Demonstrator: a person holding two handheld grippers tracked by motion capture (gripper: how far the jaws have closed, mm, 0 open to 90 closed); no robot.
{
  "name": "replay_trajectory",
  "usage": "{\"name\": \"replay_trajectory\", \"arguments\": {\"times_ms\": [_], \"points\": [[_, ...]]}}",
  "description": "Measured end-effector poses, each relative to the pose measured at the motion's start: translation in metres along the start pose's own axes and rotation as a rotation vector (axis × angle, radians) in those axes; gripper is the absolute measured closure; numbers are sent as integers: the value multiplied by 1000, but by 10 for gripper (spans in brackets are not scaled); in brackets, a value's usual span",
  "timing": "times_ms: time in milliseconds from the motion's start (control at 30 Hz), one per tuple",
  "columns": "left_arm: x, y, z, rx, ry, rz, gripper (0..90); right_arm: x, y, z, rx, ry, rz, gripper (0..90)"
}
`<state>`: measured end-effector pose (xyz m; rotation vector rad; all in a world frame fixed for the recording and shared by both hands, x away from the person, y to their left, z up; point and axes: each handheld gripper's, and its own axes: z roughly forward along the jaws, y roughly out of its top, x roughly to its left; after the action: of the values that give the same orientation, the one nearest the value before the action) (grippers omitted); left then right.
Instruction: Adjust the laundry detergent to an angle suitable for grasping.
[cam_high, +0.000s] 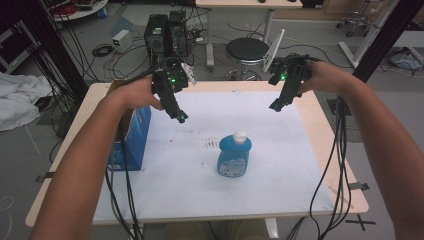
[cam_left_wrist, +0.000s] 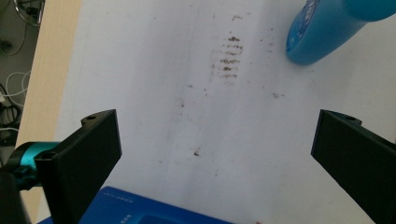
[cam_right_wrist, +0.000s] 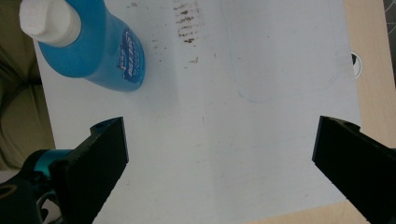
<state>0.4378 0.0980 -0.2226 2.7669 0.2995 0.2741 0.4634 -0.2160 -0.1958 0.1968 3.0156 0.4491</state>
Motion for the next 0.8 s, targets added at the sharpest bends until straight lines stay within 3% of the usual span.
{"name": "replay_trajectory", "arguments": {"times_ms": [100, 267, 433, 800], "points": [[5, 0, 3, -20, -19, 13, 17, 0, 0, 1, 1, 1, 0, 25], [8, -1, 6, -6, -22, 18, 17, -2, -1, 2, 1, 5, 4, 25], [11, -2, 7, -30, -25, -8, 17, -3, 1, 3, 1, 7, -2, 25], [10, 2, 9, -37, -27, 30, 16, -3, 1, 5, 2, 11, -1, 25]]}}
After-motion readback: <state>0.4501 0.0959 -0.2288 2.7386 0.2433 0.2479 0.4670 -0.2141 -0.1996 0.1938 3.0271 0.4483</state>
